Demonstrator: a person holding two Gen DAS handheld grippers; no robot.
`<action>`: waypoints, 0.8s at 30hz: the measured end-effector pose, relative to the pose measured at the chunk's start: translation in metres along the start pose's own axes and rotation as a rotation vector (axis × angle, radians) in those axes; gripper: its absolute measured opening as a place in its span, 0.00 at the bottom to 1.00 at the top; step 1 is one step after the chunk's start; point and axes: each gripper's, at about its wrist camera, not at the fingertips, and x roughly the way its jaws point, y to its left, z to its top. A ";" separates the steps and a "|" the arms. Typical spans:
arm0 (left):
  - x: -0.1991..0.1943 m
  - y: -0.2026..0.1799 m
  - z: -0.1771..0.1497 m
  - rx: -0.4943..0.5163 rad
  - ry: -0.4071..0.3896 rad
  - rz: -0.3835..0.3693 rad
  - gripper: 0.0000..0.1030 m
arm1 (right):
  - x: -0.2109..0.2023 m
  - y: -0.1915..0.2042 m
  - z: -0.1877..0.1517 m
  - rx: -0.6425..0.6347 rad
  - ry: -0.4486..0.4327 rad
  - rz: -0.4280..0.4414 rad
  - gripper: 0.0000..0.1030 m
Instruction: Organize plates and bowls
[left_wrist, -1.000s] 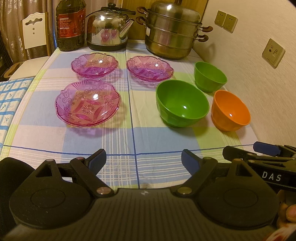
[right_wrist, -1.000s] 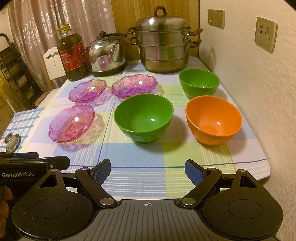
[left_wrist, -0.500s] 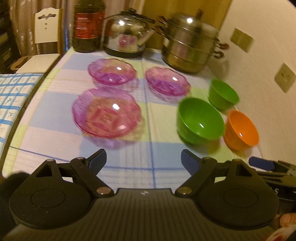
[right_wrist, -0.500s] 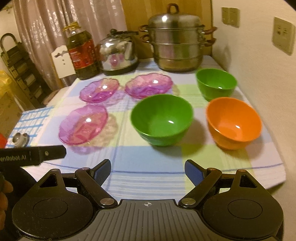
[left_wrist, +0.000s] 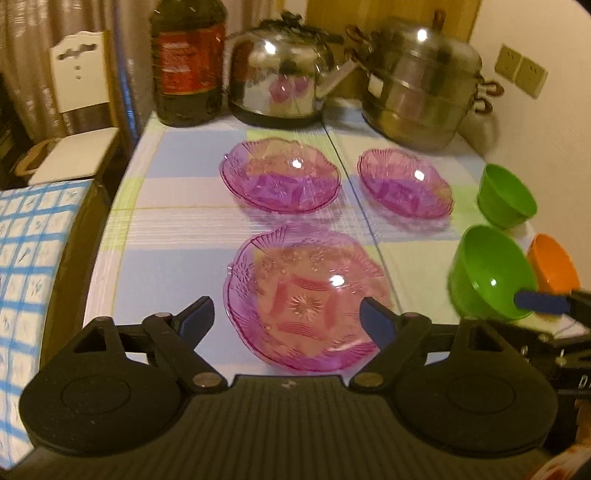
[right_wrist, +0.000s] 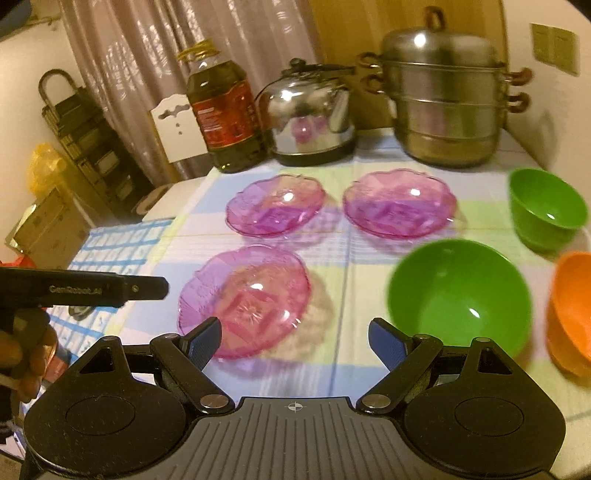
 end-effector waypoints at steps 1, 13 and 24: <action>0.008 0.005 0.001 0.008 0.014 -0.003 0.77 | 0.008 0.003 0.003 -0.004 0.004 -0.004 0.83; 0.079 0.038 -0.003 0.047 0.104 -0.026 0.35 | 0.105 -0.002 0.006 -0.009 0.115 -0.060 0.58; 0.095 0.051 0.000 0.051 0.120 0.004 0.10 | 0.143 -0.012 0.002 0.030 0.182 -0.066 0.27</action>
